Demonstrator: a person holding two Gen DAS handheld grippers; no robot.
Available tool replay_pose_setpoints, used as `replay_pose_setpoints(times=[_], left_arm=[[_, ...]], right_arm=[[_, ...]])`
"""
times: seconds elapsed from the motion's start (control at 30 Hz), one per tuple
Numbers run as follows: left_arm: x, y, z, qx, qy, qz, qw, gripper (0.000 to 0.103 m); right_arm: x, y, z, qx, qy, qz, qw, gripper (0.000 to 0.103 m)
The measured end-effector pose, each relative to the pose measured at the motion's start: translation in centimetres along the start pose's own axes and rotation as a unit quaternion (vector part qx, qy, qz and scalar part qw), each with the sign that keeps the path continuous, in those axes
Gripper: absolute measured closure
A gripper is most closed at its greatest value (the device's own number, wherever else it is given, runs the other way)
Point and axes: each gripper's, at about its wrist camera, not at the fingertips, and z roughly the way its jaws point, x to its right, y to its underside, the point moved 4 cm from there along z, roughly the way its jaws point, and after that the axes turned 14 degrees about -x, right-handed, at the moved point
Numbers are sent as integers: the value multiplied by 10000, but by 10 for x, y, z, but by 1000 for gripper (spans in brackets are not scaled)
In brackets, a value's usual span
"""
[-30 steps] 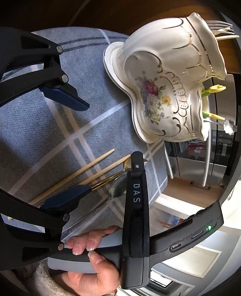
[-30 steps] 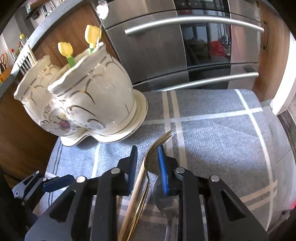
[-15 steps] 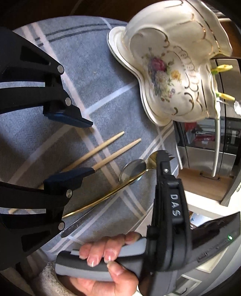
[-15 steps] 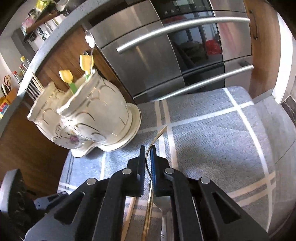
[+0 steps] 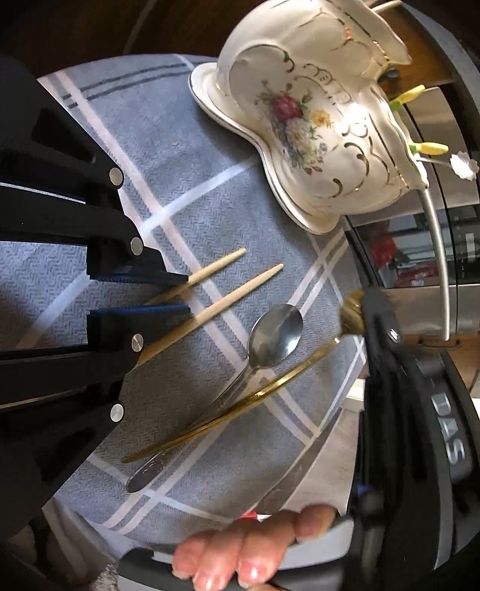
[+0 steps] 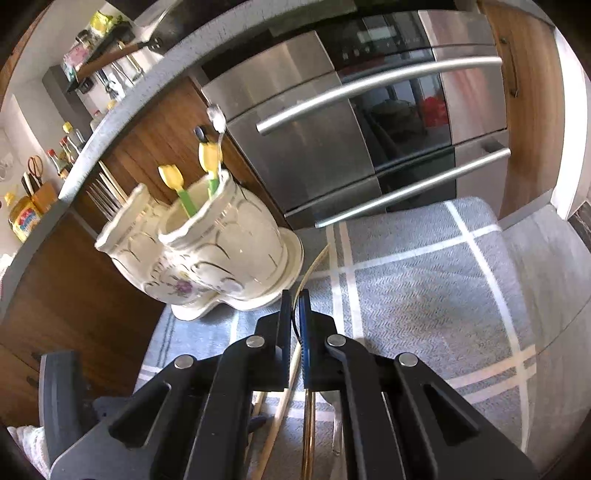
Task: Organize utensils
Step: 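Lift the chopstick with the left tool while the right tool lifts the gold fork toward the holder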
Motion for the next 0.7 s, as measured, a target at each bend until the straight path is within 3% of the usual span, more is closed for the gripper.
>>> replay_pose_setpoints(times=[0.17,0.37,0.63,0.7], left_arm=[[-16,7,-9,185,418,-227,9987,98],[-26,8,-41,785,412,-368,9954,98],[-47,14,-109,1785,509,-677,9803,98],[-51,12,-127,2111,492,-765,9732,98]], right_arm=[[-4,0,-21,326,-101,-65,9994,99],[-17,0,-47,705,-71,-272,9971,100],[-42,3,-78,1234,2,-586,9906,100],[-50,2,-85,1365,38,-695,9882,100]])
